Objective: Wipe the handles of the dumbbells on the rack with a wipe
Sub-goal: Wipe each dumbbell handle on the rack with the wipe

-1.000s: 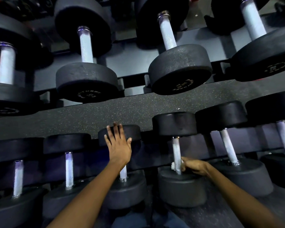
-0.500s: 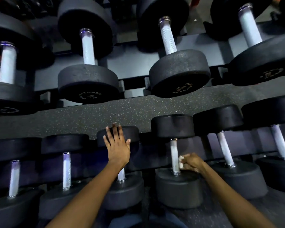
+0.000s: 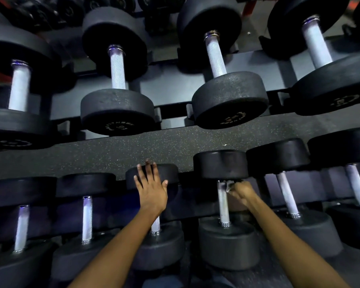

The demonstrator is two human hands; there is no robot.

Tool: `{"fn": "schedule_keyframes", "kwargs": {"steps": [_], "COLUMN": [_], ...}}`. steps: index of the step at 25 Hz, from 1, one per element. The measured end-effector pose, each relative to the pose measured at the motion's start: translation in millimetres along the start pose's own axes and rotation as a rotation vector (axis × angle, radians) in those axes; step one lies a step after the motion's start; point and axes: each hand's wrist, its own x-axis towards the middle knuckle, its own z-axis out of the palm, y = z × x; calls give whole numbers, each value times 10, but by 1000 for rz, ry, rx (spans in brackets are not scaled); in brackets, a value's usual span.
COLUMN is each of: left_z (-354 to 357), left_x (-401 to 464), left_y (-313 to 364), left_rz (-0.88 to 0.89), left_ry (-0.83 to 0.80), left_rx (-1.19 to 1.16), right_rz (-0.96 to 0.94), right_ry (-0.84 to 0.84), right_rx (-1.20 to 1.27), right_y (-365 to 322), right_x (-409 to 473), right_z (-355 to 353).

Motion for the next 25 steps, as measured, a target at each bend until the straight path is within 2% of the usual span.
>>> {"fn": "schedule_keyframes", "kwargs": {"steps": [2, 5, 6, 9, 11, 13, 14, 16, 18, 19, 21, 23, 24, 25], "left_z": [6, 20, 25, 36, 46, 79, 84, 81, 74, 73, 81, 101, 105, 112], "left_x": [-5, -5, 7, 10, -1, 3, 4, 12, 21, 17, 1, -1, 2, 7], "left_y": [2, -4, -2, -4, -16, -32, -39, -32, -24, -26, -24, -43, -54, -57], "left_rz": [-14, -19, -16, -23, -6, -12, -16, -6, -3, -5, -8, 2, 7, 8], "left_ry": [-5, 10, 15, 36, 37, 32, 31, 45, 23, 17, 36, 47, 54, 60], "left_rx": [-15, 1, 2, -18, -9, -12, -19, -1, -14, -33, -36, -25, -20, -20], "right_rz": [-28, 86, 67, -51, -60, -68, -72, -119, -180, -240, -331, -332, -303, -285], "right_ry": [9, -164, -149, 118, 120, -1, -74, 40, 277, 328, 230, 29, -22, 19], "right_rx": [-149, -372, -375, -177, -419, -737, -798, -711, -434, -360, -432, -672, -744, -719], "right_y": [181, 534, 414, -93, -58, 243, 355, 219, -42, -42, 180, 541, 577, 474], "right_x": [-128, -268, -222, -87, -297, -579, -643, -565, -376, -360, -515, -672, -660, -574], "right_z": [10, -42, -49, 21, 18, 9, -19, 27, 72, 97, 118, 112, 113, 134]}}
